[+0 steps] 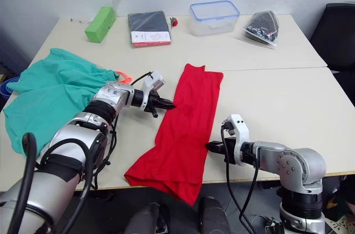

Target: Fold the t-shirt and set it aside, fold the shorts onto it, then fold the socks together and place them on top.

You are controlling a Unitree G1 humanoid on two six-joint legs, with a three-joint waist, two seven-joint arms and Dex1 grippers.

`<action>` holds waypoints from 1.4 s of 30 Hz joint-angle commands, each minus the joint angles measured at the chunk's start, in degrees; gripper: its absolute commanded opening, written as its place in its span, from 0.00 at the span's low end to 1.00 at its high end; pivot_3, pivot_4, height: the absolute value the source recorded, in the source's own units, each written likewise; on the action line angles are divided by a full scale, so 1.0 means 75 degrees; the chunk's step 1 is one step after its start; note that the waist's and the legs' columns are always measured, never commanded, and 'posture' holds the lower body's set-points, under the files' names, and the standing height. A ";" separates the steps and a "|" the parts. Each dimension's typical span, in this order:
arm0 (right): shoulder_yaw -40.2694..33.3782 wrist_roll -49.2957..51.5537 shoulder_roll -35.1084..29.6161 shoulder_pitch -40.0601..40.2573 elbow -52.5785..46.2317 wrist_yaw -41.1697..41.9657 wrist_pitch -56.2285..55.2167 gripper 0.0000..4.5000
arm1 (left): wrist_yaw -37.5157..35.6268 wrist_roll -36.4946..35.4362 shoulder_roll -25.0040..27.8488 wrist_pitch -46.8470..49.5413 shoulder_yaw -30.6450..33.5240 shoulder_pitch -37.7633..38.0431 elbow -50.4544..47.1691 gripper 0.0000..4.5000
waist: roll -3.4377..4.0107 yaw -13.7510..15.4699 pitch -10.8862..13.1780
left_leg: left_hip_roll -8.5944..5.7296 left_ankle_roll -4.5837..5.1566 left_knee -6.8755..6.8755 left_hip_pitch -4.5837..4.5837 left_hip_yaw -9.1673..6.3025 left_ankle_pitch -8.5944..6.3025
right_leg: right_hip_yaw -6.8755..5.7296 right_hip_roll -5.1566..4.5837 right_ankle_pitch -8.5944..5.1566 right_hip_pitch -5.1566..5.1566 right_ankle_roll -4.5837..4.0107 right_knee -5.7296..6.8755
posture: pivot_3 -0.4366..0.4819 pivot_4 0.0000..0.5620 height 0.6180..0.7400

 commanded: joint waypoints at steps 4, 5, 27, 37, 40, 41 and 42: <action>0.0317 0.0028 -0.0475 -0.0336 0.0659 0.0388 -0.0043 0.01 | -0.0280 -0.0010 0.0286 -0.0074 0.0149 0.0350 -0.0384 0.00 | 0.0000 -0.0003 0.0000 | -0.0001 0.0000 0.0000 0.0000 0.0001 0.0000 | 0.0001 -0.0003 0.0000 0.0000 0.0000 -0.0002 | 0.48 0.27 1.00; 0.0330 0.0029 -0.0582 -0.0492 0.0840 0.0507 -0.0125 0.01 | -0.0330 0.0003 0.0342 -0.0079 0.0138 0.0474 -0.0507 0.00 | 0.0000 0.0000 0.0000 | -0.0001 0.0000 0.0001 0.0001 0.0002 0.0000 | 0.0002 -0.0003 0.0000 0.0000 0.0000 -0.0001 | 0.48 0.27 1.00; 0.2871 -0.1464 -0.2409 -0.2063 0.3830 0.3849 -0.3159 0.01 | 0.0766 -0.0801 0.0725 0.1175 0.0591 0.2536 -0.4118 0.00 | 0.0003 0.0007 0.0001 | -0.0002 -0.0002 0.0016 0.0015 0.0010 0.0003 | 0.0010 -0.0016 0.0001 0.0010 0.0002 0.0002 | 0.48 0.27 1.00; 0.2400 -0.1161 -0.2673 -0.1508 0.2507 0.3831 -0.2841 0.44 | 0.0313 -0.1100 0.1386 0.0989 0.0515 0.3093 -0.5737 0.56 | 0.0003 0.0005 0.0001 | 0.0002 -0.0009 0.0009 0.0011 0.0004 0.0002 | 0.0005 -0.0018 0.0001 0.0007 0.0002 0.0012 | 0.48 0.27 1.00; 0.2168 -0.1208 -0.3109 -0.1380 0.1869 0.4014 -0.3268 0.67 | -0.0069 -0.0856 0.1957 -0.0020 0.0188 0.3813 -0.7072 0.77 | 0.0006 0.0019 0.0003 | 0.0000 -0.0009 0.0008 0.0008 0.0003 0.0002 | 0.0006 -0.0023 0.0001 0.0006 0.0001 0.0008 | 0.48 0.27 1.00; 0.2149 -0.1299 -0.3287 -0.1286 0.1632 0.4124 -0.3596 0.75 | -0.0213 -0.0800 0.2126 -0.0375 0.0081 0.4044 -0.7444 0.85 | 0.0009 0.0024 0.0005 | -0.0001 -0.0009 0.0008 0.0007 0.0003 0.0002 | 0.0008 -0.0025 0.0001 0.0004 0.0001 0.0004 | 0.48 0.27 1.00; 0.2181 -0.1534 -0.3535 -0.1116 0.1377 0.4289 -0.4180 0.83 | -0.0334 -0.0732 0.2289 -0.0719 -0.0045 0.4276 -0.7830 0.91 | 0.0011 0.0047 0.0006 | -0.0002 -0.0009 0.0006 0.0006 0.0003 0.0000 | 0.0008 -0.0027 0.0001 0.0006 0.0001 0.0002 | 0.48 0.27 1.00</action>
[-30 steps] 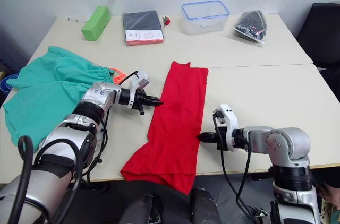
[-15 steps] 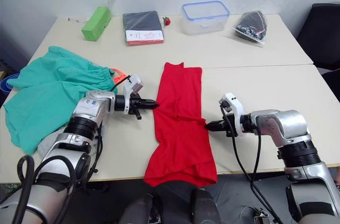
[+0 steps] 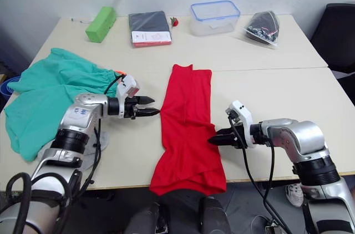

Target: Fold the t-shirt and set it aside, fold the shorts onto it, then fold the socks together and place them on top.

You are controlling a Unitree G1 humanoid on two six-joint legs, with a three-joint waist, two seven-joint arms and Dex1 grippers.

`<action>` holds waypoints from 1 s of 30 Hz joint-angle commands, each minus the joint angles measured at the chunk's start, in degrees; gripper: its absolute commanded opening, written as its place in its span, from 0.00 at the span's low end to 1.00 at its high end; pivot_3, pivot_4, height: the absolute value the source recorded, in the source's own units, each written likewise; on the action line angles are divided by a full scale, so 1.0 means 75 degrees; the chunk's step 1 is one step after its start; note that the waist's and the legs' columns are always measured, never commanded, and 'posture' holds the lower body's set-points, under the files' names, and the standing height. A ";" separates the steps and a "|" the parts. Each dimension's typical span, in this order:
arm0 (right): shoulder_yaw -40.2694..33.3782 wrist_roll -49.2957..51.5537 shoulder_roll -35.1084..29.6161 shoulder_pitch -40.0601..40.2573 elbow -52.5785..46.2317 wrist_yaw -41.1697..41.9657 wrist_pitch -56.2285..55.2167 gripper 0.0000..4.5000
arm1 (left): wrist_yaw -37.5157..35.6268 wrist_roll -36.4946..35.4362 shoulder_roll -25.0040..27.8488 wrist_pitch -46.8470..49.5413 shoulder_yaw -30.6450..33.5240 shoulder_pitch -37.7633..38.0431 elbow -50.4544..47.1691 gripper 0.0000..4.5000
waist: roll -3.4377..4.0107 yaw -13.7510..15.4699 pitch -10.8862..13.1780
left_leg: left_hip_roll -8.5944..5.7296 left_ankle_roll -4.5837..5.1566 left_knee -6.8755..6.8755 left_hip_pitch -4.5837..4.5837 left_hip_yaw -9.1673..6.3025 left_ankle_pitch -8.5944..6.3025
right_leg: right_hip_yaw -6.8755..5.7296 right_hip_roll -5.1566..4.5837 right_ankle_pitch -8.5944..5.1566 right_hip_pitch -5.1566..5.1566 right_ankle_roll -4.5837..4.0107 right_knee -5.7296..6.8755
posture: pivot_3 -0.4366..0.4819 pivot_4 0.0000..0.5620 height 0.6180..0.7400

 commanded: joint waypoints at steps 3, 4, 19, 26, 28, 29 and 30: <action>-0.0142 -0.1404 -0.1325 0.1028 -0.1260 0.1088 -0.3728 0.97 | -0.0742 0.0534 0.0864 -0.2381 -0.0815 0.1078 -0.2187 1.00 | 0.0005 0.0116 0.0003 | -0.0006 0.0004 -0.0001 -0.0003 -0.0001 -0.0005 | -0.0003 -0.0004 0.0000 0.0001 0.0000 -0.0041 | 0.48 0.27 1.00; -0.0149 -0.1813 -0.1454 0.1294 -0.1230 0.1288 -0.4887 0.97 | -0.0843 0.0708 0.1002 -0.2972 -0.1011 0.1235 -0.2405 1.00 | 0.0005 0.0154 0.0003 | -0.0005 0.0003 -0.0002 -0.0005 0.0001 -0.0006 | -0.0004 -0.0001 0.0000 0.0002 0.0001 -0.0051 | 0.48 0.27 1.00; 0.1393 -0.5414 -0.1115 0.0365 0.3828 0.1753 -1.7513 0.97 | -0.0239 0.2106 0.0705 -0.7901 -0.2362 0.0972 -0.1427 1.00 | 0.0006 0.0156 0.0004 | 0.0001 0.0020 -0.0001 0.0102 0.0034 0.0001 | -0.0002 0.0012 0.0012 0.0100 0.0022 -0.0070 | 0.48 0.27 1.00; 0.1864 -0.5363 -0.0829 0.0378 0.3575 0.1284 -1.7246 0.98 | -0.0214 0.1945 0.0689 -0.8011 -0.2488 0.1007 -0.1298 0.82 | 0.0006 0.0145 0.0002 | 0.0020 0.0013 -0.0009 0.0153 0.0006 -0.0015 | 0.0014 0.0003 0.0004 0.0167 0.0008 -0.0097 | 0.48 0.27 1.00; 0.1987 -0.5349 -0.0760 0.0493 0.3404 0.1206 -1.7019 0.98 | -0.0217 0.1936 0.0654 -0.8020 -0.2557 0.1002 -0.1279 0.68 | 0.0005 0.0132 0.0001 | 0.0021 0.0013 -0.0009 0.0154 0.0007 -0.0014 | 0.0019 0.0004 0.0004 0.0167 0.0007 -0.0095 | 0.48 0.27 1.00; 0.2025 -0.5344 -0.0747 0.0538 0.3338 0.1178 -1.6938 0.93 | -0.0216 0.1941 0.0649 -0.8030 -0.2589 0.0999 -0.1259 0.61 | 0.0005 0.0130 0.0000 | 0.0022 0.0013 -0.0009 0.0155 0.0007 -0.0014 | 0.0020 0.0004 0.0003 0.0167 0.0006 -0.0092 | 0.48 0.27 1.00; 0.2048 -0.5304 -0.0726 0.0596 0.3241 0.1152 -1.6811 0.89 | -0.0219 0.1939 0.0652 -0.8038 -0.2620 0.1006 -0.1243 0.55 | 0.0005 0.0131 0.0000 | 0.0023 0.0013 -0.0009 0.0155 0.0007 -0.0014 | 0.0022 0.0005 0.0003 0.0168 0.0006 -0.0092 | 0.48 0.27 1.00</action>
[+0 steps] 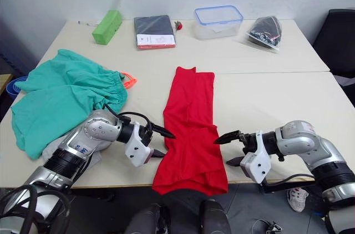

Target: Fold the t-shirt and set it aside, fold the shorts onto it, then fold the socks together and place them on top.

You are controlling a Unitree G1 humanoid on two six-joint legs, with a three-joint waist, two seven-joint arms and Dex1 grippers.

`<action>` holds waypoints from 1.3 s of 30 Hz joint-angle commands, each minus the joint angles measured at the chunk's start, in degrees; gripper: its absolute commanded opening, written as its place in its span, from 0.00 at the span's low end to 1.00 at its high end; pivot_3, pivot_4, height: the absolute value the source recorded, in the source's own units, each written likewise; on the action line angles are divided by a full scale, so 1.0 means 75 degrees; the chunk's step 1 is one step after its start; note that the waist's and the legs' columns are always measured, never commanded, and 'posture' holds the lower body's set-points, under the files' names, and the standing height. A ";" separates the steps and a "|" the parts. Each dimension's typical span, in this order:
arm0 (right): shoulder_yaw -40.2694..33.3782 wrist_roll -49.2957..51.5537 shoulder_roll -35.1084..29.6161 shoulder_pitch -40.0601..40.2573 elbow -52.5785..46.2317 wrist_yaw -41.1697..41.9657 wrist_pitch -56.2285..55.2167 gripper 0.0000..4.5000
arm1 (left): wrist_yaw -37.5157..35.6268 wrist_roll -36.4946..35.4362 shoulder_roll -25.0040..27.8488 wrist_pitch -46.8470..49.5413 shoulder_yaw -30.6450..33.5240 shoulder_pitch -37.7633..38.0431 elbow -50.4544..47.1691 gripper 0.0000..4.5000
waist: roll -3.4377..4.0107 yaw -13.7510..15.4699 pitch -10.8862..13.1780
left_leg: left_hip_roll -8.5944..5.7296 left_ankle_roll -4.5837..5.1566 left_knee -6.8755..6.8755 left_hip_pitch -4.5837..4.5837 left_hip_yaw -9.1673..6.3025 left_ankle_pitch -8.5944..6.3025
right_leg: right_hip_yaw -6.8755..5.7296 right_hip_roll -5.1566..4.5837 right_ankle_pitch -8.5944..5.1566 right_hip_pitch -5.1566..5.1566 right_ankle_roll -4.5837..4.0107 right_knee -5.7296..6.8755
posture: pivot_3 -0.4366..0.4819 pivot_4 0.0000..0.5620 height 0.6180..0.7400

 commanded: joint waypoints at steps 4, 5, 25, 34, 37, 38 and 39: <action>0.0455 0.0234 0.0207 0.0462 -0.0698 -0.0080 0.0963 0.61 | -0.0095 -0.0117 0.0035 0.0014 -0.0207 0.0116 -0.0041 0.27 | 0.0000 -0.0002 0.0000 | 0.0000 0.0000 0.0000 0.0000 0.0000 0.0000 | 0.0010 0.0000 -0.0001 -0.0001 -0.0001 0.0001 | 0.48 0.27 1.00; 0.0452 0.0389 0.0195 0.0520 -0.0842 -0.0068 0.1177 0.54 | -0.0157 -0.0173 0.0078 0.0067 -0.0220 0.0149 -0.0076 0.20 | 0.0000 -0.0002 0.0000 | 0.0000 0.0000 0.0000 -0.0001 0.0000 -0.0001 | 0.0012 0.0000 -0.0001 -0.0002 -0.0002 0.0001 | 0.48 0.27 1.00; -0.0793 0.3652 -0.0882 0.2269 -0.4508 0.0444 0.5565 0.00 | -0.1224 -0.2850 0.1255 0.4716 0.0674 0.1741 -0.3355 0.00 | 0.0014 0.0032 0.0009 | 0.0001 0.0000 -0.0002 -0.0018 -0.0015 -0.0008 | 0.0024 -0.0009 -0.0005 -0.0015 -0.0009 -0.0001 | 0.48 0.27 1.00; -0.1536 0.5477 -0.0431 0.0939 -0.4842 -0.0255 0.9596 0.00 | 0.0205 -0.4602 0.0379 0.8646 0.2008 0.0735 -0.3143 0.00 | 0.0011 0.0053 0.0011 | 0.0000 0.0002 0.0003 -0.0031 -0.0033 -0.0011 | 0.0016 -0.0011 -0.0003 -0.0009 -0.0005 -0.0017 | 0.48 0.27 1.00; -0.1537 0.5655 0.0050 0.0109 -0.4286 -0.0527 1.0710 0.00 | 0.0985 -0.4945 -0.0146 0.9713 0.2488 0.0159 -0.2578 0.00 | 0.0011 0.0048 0.0011 | -0.0001 -0.0001 0.0003 -0.0033 -0.0036 -0.0009 | 0.0007 -0.0008 -0.0003 -0.0012 -0.0005 -0.0010 | 0.48 0.27 1.00; -0.1522 0.5623 0.0301 -0.0245 -0.3970 -0.0675 1.1019 0.00 | 0.1355 -0.5052 -0.0372 1.0035 0.2735 -0.0092 -0.2254 0.00 | 0.0011 0.0049 0.0011 | -0.0002 -0.0001 0.0003 -0.0038 -0.0036 -0.0009 | 0.0004 -0.0006 -0.0003 -0.0015 -0.0005 -0.0011 | 0.48 0.27 1.00; -0.1508 0.5531 0.0557 -0.0585 -0.3624 -0.0853 1.1282 0.00 | 0.1693 -0.5111 -0.0563 1.0294 0.2958 -0.0325 -0.1930 0.00 | 0.0011 0.0041 0.0011 | -0.0004 -0.0001 0.0003 -0.0046 -0.0036 -0.0008 | 0.0002 -0.0004 -0.0003 -0.0022 -0.0005 -0.0010 | 0.48 0.27 1.00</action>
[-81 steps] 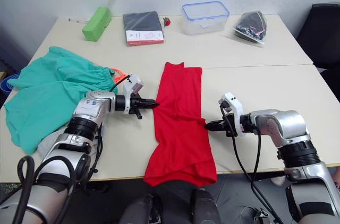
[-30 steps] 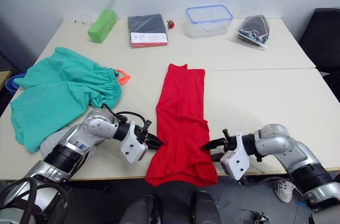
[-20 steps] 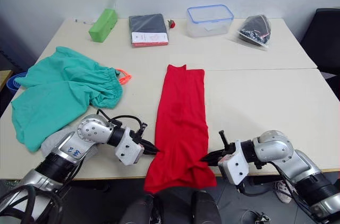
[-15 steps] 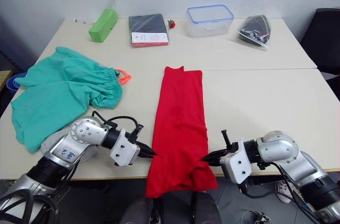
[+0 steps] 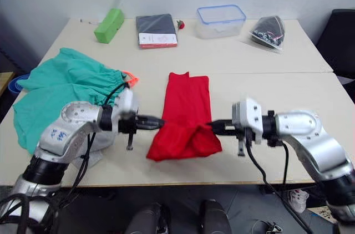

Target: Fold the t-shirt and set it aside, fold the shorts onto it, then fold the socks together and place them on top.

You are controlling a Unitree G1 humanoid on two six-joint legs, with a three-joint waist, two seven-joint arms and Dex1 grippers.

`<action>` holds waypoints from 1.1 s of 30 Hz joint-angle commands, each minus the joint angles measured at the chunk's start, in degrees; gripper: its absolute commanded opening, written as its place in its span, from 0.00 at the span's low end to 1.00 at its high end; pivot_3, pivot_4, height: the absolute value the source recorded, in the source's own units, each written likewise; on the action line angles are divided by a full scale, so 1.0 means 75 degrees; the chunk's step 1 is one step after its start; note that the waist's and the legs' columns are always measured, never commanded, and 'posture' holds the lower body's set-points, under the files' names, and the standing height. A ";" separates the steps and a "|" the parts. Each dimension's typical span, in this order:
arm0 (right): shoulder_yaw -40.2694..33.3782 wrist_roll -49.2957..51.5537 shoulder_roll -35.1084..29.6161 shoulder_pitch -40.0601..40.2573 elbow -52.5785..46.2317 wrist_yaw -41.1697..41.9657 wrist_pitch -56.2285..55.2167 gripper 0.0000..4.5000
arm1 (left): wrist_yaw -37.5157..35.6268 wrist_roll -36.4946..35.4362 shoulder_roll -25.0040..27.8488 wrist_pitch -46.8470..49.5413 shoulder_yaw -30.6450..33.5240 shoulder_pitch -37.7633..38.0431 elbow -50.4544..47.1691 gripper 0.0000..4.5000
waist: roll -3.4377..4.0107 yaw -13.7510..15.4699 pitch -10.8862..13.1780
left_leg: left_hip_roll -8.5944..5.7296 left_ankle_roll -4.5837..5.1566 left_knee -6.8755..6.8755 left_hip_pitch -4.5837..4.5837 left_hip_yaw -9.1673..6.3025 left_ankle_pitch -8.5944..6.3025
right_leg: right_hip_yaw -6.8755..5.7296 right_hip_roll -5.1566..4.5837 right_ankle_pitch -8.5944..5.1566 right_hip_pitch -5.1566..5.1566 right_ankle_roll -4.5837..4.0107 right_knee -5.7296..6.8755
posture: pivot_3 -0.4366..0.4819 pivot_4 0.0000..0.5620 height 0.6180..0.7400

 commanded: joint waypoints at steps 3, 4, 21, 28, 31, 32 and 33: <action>-0.0136 -0.0362 0.1238 -0.1635 0.1925 -0.0878 0.1280 0.00 | 0.1590 -0.0448 -0.0790 0.1254 0.1235 -0.1096 0.1545 0.00 | 0.0000 -0.0029 0.0000 | -0.0003 0.0000 0.0005 -0.0006 0.0008 0.0004 | -0.0005 0.0006 0.0001 -0.0009 0.0002 0.0009 | 0.48 0.27 1.00; -0.0130 -0.0532 0.1421 -0.1845 0.2269 -0.0969 0.1342 0.00 | 0.1717 -0.0451 -0.0880 0.1349 0.1329 -0.1218 0.1727 0.00 | 0.0000 -0.0025 0.0000 | -0.0004 -0.0001 0.0006 -0.0004 0.0011 0.0005 | -0.0014 0.0008 0.0001 -0.0011 0.0002 0.0018 | 0.48 0.27 1.00; -0.0779 -0.2424 0.3583 -0.4758 0.8083 -0.2795 0.2719 0.39 | 0.3650 0.1214 -0.2522 0.0390 0.1376 -0.3519 0.7023 0.28 | 0.0000 -0.0129 0.0001 | -0.0023 0.0006 -0.0004 -0.0045 0.0020 0.0012 | -0.0078 0.0017 0.0007 -0.0046 0.0013 0.0057 | 0.48 0.27 1.00; -0.1145 -0.2511 0.3094 -0.4511 0.6600 -0.2859 0.3730 0.93 | 0.3790 0.0944 -0.1993 0.0868 0.2003 -0.3343 0.6287 0.78 | 0.0003 -0.0240 0.0003 | -0.0013 -0.0011 -0.0009 -0.0060 0.0020 0.0015 | -0.0071 0.0007 0.0007 -0.0070 0.0013 0.0064 | 0.48 0.27 1.00; -0.1111 -0.2726 0.2632 -0.4069 0.5420 -0.2774 0.3336 1.00 | 0.3221 0.0839 -0.1560 0.1030 0.1899 -0.2874 0.4752 0.98 | 0.0003 -0.0222 0.0003 | -0.0021 -0.0017 0.0003 -0.0126 0.0026 0.0021 | -0.0060 0.0007 0.0007 -0.0152 0.0013 0.0108 | 0.48 0.27 1.00; -0.1066 -0.2850 0.2458 -0.3865 0.4999 -0.2666 0.2909 1.00 | 0.2914 0.0847 -0.1382 0.0961 0.1748 -0.2628 0.4115 0.99 | 0.0003 -0.0220 0.0003 | -0.0021 -0.0018 0.0001 -0.0126 0.0026 0.0021 | -0.0061 0.0009 0.0007 -0.0154 0.0013 0.0111 | 0.48 0.27 1.00; -0.0948 -0.3009 0.2226 -0.3566 0.4450 -0.2389 0.2267 1.00 | 0.2550 0.0903 -0.1151 0.0808 0.1517 -0.2307 0.3377 0.99 | 0.0004 -0.0218 0.0003 | -0.0021 -0.0019 -0.0008 -0.0127 0.0028 0.0021 | -0.0061 0.0012 0.0007 -0.0157 0.0012 0.0107 | 0.48 0.27 1.00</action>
